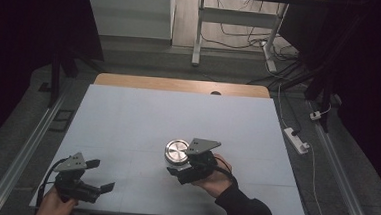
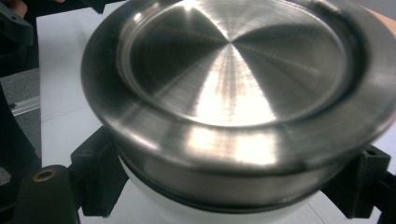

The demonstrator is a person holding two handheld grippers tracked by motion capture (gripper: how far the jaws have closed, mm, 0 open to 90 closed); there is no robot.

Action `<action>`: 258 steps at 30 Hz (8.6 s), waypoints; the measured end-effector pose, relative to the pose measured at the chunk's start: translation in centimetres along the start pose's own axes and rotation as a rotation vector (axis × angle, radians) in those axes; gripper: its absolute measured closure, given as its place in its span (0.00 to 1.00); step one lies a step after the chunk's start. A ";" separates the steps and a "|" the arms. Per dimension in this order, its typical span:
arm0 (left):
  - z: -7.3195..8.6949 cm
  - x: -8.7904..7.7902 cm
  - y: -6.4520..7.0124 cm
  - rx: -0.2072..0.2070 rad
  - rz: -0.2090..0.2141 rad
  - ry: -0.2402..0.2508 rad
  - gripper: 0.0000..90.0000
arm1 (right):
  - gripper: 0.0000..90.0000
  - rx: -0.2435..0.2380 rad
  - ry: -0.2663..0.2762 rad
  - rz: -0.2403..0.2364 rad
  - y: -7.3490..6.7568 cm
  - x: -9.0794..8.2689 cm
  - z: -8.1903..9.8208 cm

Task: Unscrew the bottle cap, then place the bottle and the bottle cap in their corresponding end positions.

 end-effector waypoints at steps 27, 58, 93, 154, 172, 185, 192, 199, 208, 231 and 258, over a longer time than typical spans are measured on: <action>-10.9 5.7 2.7 0.281 0.203 0.012 0.00 | 0.17 -0.020 0.006 -0.054 0.0 -0.3 0.0; -14.3 10.2 6.6 0.531 0.423 -0.004 0.21 | 0.17 -0.084 -0.033 -0.133 -1.0 0.2 0.2; -13.7 8.9 7.0 0.609 0.483 -0.038 0.07 | 0.17 -0.091 -0.018 -0.216 -2.0 0.1 0.2; -13.9 9.3 6.2 0.524 0.469 0.014 0.04 | 0.17 -0.040 0.006 -0.157 -1.0 0.2 0.3; -14.4 11.0 7.4 0.431 0.226 0.047 0.22 | 0.17 0.000 -0.004 -0.046 -0.4 0.4 0.2; -14.5 11.7 8.0 0.353 0.086 0.071 0.22 | 0.17 0.061 -0.012 0.051 0.2 0.7 0.4; -14.9 11.2 8.0 0.347 0.098 0.080 0.22 | 0.17 0.056 -0.004 0.047 0.3 0.8 0.4; -15.1 10.7 7.9 0.342 0.111 0.088 0.22 | 0.17 0.059 -0.003 0.044 0.4 0.8 0.4; -15.6 9.4 7.7 0.341 0.117 0.097 0.22 | 0.17 0.060 -0.011 0.047 0.6 0.7 0.6; -14.6 7.7 7.1 0.321 0.162 0.104 0.22 | 0.17 0.065 -0.002 0.096 2.8 -0.3 1.1; -12.0 8.2 7.5 0.325 0.239 0.080 0.22 | 0.17 0.089 0.012 0.137 4.7 -1.0 1.1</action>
Point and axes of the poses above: each handheld gripper's, and its own axes: x roughly forward along the jaws, z roughly out of its underside, y roughly to its right, the point moved 5 cm from there along x, roughly forward along the jaws, and after that the axes turned 1 degree about -y, right-handed, at the moved point
